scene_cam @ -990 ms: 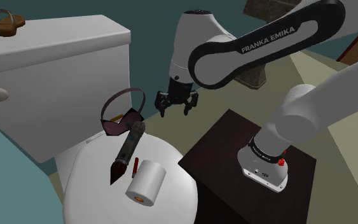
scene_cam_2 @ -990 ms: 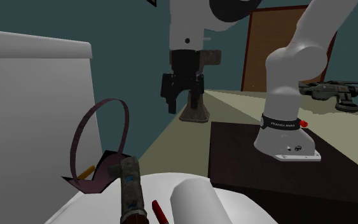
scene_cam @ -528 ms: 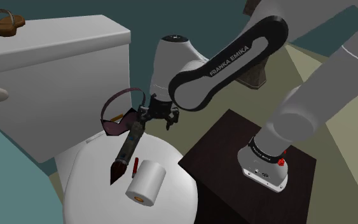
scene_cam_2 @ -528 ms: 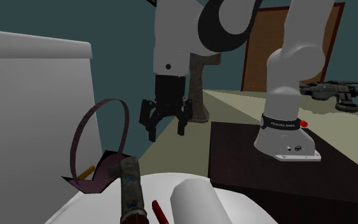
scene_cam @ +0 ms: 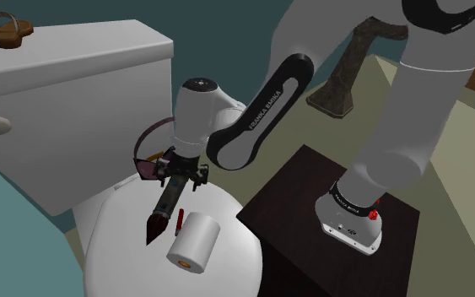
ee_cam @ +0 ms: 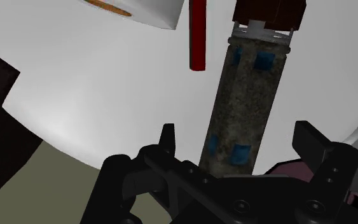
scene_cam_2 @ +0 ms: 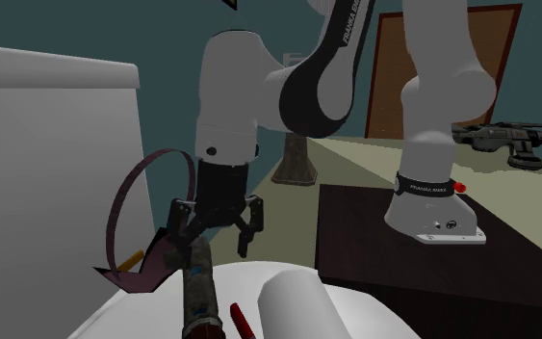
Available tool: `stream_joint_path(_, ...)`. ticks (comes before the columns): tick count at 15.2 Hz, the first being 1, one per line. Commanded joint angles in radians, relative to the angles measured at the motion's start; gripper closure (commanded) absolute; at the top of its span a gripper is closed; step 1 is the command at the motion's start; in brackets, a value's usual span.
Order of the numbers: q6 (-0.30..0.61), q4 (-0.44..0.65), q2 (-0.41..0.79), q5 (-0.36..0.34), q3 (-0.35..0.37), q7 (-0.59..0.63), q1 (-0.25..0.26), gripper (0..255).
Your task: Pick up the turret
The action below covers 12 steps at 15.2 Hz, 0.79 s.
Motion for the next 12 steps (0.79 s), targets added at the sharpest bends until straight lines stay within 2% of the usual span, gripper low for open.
stream_joint_path(1, 0.033, 0.070, 0.092, -0.088, -0.075, 0.106, 0.075, 0)
stream_joint_path(2, 0.045, 0.101, 0.127, -0.110, -0.105, 0.139, 0.107, 0)
stream_joint_path(4, 0.067, 0.105, 0.152, -0.127, -0.132, 0.150, 0.130, 0)
stream_joint_path(9, 0.120, 0.119, 0.215, -0.170, -0.192, 0.180, 0.180, 0)
stream_joint_path(12, 0.126, 0.121, 0.223, -0.174, -0.199, 0.182, 0.186, 0)
